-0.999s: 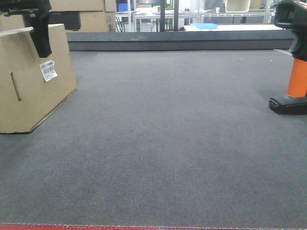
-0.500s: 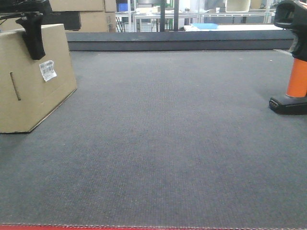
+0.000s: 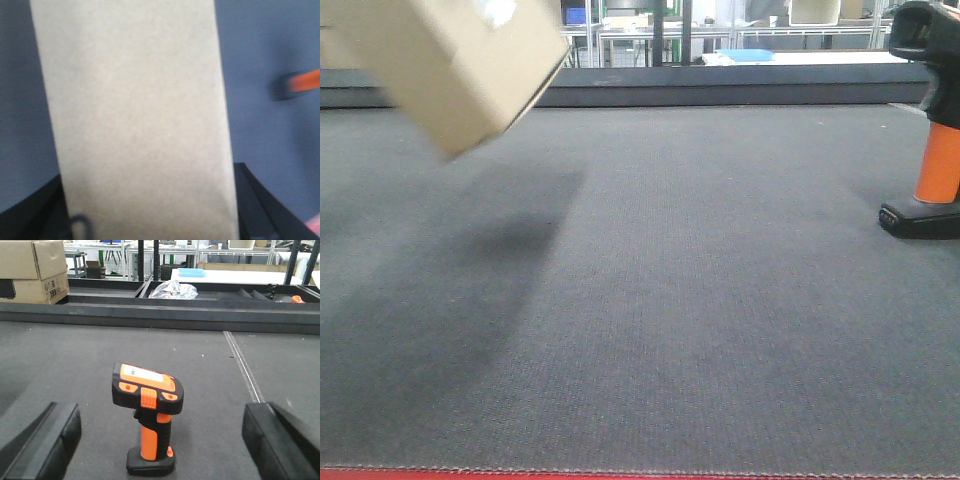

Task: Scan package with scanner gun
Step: 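Lift the cardboard box up off the belt with the left gripper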

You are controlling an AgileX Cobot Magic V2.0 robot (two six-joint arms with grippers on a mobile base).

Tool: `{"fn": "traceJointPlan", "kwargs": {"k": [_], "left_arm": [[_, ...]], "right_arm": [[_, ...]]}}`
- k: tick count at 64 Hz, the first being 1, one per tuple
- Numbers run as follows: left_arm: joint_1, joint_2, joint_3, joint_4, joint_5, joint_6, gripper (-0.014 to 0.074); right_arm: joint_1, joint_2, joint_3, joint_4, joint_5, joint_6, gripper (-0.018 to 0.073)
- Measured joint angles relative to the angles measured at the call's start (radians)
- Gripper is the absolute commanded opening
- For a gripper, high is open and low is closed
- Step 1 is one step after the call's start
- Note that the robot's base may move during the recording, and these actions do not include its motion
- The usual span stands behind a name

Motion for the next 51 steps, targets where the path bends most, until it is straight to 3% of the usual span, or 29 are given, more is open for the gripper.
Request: {"fn": "traceJointPlan", "kwargs": {"k": [7, 17, 35, 51], "left_arm": [[0.028, -0.033, 0.048, -0.113, 0.000, 0.018, -0.0111], [0.033, -0.056, 0.126, -0.165, 0.000, 0.021, -0.0111], [0.033, -0.056, 0.191, -0.178, 0.001, 0.021, -0.0111], [0.033, -0.056, 0.192, -0.182, 0.001, 0.022, -0.0111]], "right_arm": [[0.003, -0.008, 0.000, 0.000, 0.028, 0.000, 0.0559], [0.019, -0.011, 0.049, 0.000, 0.022, 0.000, 0.0559], [0.018, 0.016, 0.255, 0.011, -0.218, 0.000, 0.0559], [0.018, 0.202, 0.280, 0.028, -0.410, 0.001, 0.0559]]}}
